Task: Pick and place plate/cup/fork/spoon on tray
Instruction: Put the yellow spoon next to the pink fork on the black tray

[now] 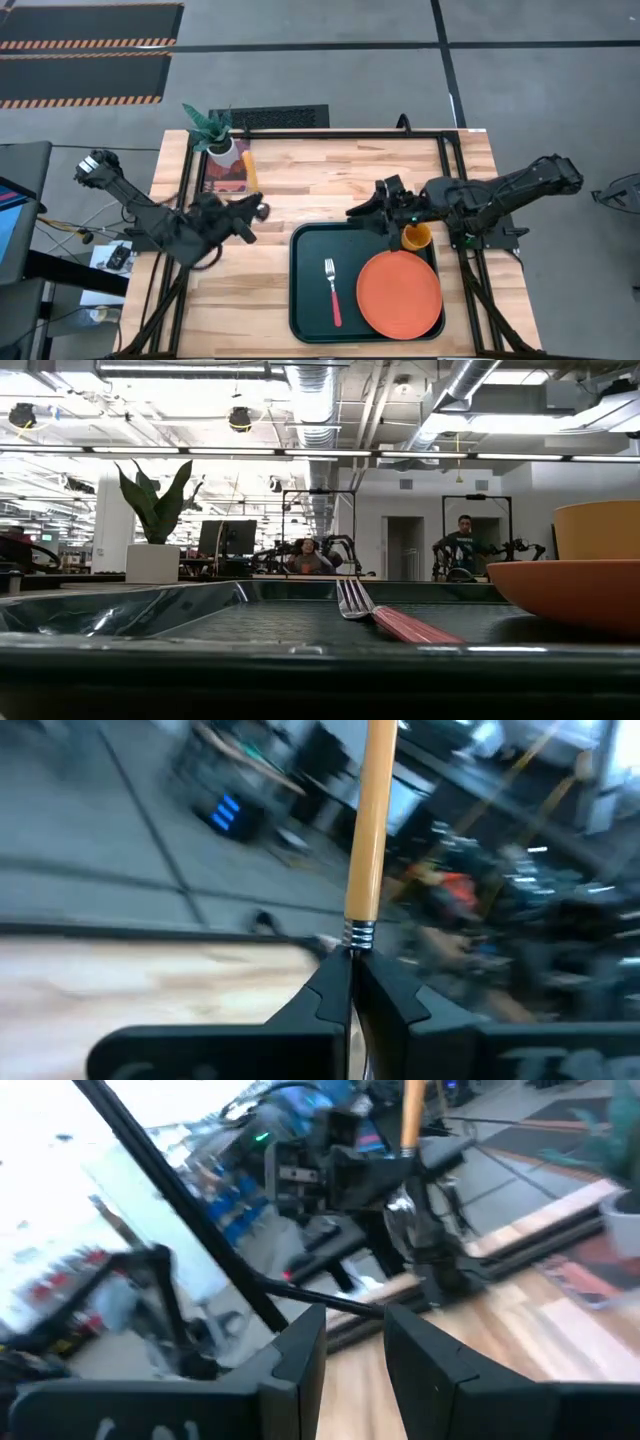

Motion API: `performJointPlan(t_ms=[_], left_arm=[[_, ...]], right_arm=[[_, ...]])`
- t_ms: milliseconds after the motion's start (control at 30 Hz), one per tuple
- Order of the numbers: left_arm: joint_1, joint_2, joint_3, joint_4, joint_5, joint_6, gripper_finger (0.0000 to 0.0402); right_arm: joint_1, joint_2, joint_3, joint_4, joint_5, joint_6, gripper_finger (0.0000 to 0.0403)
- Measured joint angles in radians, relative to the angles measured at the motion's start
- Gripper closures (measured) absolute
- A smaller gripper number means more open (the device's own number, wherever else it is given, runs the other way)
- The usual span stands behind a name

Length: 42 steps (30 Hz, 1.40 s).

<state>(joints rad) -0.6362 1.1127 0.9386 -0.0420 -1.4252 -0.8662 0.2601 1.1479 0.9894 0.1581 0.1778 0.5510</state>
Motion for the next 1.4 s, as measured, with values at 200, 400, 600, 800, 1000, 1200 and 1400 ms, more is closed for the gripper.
performJointPlan(t_ms=[200, 400, 600, 800, 1000, 1200, 1400], left_arm=[[0.149, -0.017, 0.0, 0.385, 0.667, -0.119, 0.0401], [0.19, -0.013, 0.0, 0.579, 0.79, 0.19, 0.0401], [0.25, 0.029, 0.012, 0.622, 0.887, 0.945, 0.0401], [0.316, 0.146, 0.1, 0.583, 1.095, 1.392, 0.0401], [0.348, 0.287, 0.254, 0.404, 1.168, 1.644, 0.0401], [0.34, 0.368, 0.408, 0.19, 1.133, 2.031, 0.0401], [0.343, 0.379, 0.443, 0.176, 1.142, 2.222, 0.0401]], right_arm=[[-0.001, 0.002, 0.0, 0.031, -0.061, 0.083, 0.0272], [0.023, -0.05, 0.0, 0.012, -0.151, 0.108, 0.027], [0.053, -0.104, 0.0, 0.019, -0.154, 0.236, 0.027], [-0.008, -0.113, 0.0, 0.039, -0.154, 0.402, 0.0263], [-0.087, -0.091, -0.002, 0.057, -0.159, 0.442, 0.024], [-0.138, -0.088, -0.001, 0.039, -0.223, 0.523, 0.0197], [-0.199, -0.078, -0.001, -0.047, -0.293, 0.524, 0.0177]])
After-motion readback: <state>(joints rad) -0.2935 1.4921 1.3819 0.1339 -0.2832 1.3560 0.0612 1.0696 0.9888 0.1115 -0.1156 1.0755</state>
